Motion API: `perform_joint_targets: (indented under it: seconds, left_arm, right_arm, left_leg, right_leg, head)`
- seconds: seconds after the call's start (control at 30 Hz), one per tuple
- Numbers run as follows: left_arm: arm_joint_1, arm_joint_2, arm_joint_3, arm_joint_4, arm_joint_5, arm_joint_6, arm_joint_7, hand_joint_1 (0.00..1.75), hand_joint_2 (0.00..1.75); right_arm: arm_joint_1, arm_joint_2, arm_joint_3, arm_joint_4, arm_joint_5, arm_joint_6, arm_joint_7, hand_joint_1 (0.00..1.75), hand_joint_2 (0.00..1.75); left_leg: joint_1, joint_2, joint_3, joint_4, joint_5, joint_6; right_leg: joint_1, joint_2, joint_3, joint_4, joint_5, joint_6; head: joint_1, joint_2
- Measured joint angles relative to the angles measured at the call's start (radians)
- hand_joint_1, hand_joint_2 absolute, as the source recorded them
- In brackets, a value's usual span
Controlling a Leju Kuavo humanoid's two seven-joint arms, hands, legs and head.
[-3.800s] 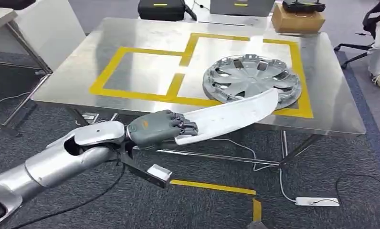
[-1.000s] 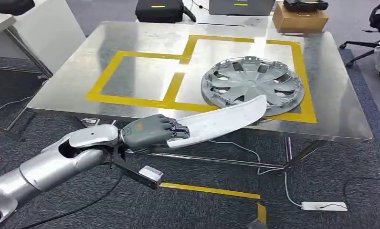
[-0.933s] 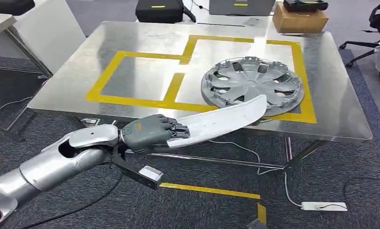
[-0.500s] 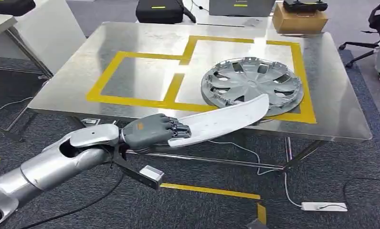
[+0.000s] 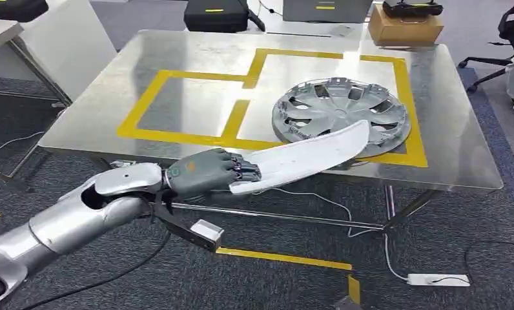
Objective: Take the parts from the cabinet and place them on the table.
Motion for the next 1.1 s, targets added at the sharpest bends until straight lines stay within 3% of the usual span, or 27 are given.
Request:
perform_joint_targets:
  seconds: [0.5, 1.0, 1.03, 1.1]
  left_arm:
    - [-0.058, -0.025, 0.045, 0.010, -0.005, 0.015, 0.024, 1.75, 1.75]
    - [-0.105, -0.025, 0.089, 0.090, -0.032, 0.029, 0.051, 1.75, 1.75]
    - [-0.106, -0.025, 0.089, 0.095, -0.034, 0.030, 0.053, 1.75, 1.75]
    - [-0.116, -0.021, 0.094, 0.103, -0.039, 0.032, 0.056, 1.75, 1.75]
  right_arm:
    - [-0.003, 0.000, 0.000, 0.000, 0.005, 0.001, -0.002, 0.00, 1.75]
    - [-0.005, 0.000, 0.000, 0.000, 0.016, 0.006, -0.008, 0.00, 1.75]
    - [-0.005, 0.002, 0.000, 0.000, 0.016, 0.008, -0.008, 0.00, 1.75]
    - [-0.007, 0.003, 0.001, 0.000, 0.016, 0.010, -0.008, 0.00, 1.75]
  left_leg:
    - [0.000, 0.000, 0.000, 0.000, 0.000, 0.000]
    - [0.000, 0.000, 0.001, 0.000, 0.000, 0.000]
    - [-0.004, 0.000, -0.002, 0.011, -0.004, 0.009]
    - [-0.006, 0.000, -0.002, 0.000, 0.001, 0.022]
  right_leg:
    - [0.000, 0.000, 0.000, 0.000, 0.000, 0.000]
    - [0.000, 0.000, 0.001, 0.000, 0.000, 0.000]
    - [-0.007, -0.001, 0.001, -0.006, 0.005, 0.010]
    - [-0.006, -0.001, 0.004, -0.010, 0.008, 0.015]
  head:
    - [0.000, 0.000]
    - [0.000, 0.000]
    - [-0.001, 0.000]
    - [0.000, 0.000]
